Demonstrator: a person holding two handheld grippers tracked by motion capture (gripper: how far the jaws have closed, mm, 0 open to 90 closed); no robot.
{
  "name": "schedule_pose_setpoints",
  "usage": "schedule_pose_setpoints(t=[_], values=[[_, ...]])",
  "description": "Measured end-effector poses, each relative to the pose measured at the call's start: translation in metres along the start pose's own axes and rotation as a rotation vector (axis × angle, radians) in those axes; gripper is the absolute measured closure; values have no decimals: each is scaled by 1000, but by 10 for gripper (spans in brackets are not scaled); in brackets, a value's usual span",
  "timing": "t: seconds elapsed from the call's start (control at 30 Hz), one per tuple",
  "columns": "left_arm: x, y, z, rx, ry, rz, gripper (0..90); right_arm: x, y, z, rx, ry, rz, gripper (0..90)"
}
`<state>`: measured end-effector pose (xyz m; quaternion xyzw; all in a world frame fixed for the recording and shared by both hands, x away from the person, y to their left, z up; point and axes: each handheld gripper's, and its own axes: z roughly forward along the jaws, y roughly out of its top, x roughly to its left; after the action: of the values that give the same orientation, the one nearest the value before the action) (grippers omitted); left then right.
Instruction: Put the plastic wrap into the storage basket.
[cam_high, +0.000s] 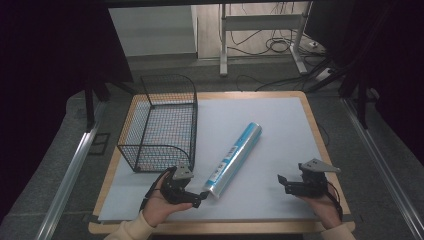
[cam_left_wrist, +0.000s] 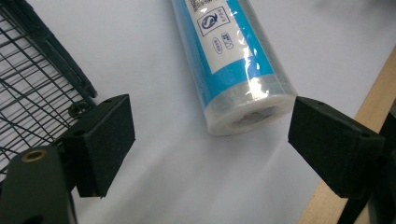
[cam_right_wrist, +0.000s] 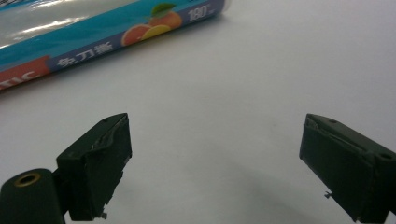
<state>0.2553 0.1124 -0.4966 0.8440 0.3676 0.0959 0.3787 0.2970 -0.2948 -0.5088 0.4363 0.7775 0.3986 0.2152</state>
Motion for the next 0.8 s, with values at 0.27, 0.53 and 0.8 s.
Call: schedule_pose_setpoints(t=[0.27,0.53,0.8], values=[[-3,1,-2,-4,6,-5,153,2,0,-2,0,23,-5,118],[-2,4,-9,-7,25,-21,162,2,-1,-7,-14,21,1,119],[-7,17,-16,-16,34,-2,173,3,-2,-6,-10,35,1,119]])
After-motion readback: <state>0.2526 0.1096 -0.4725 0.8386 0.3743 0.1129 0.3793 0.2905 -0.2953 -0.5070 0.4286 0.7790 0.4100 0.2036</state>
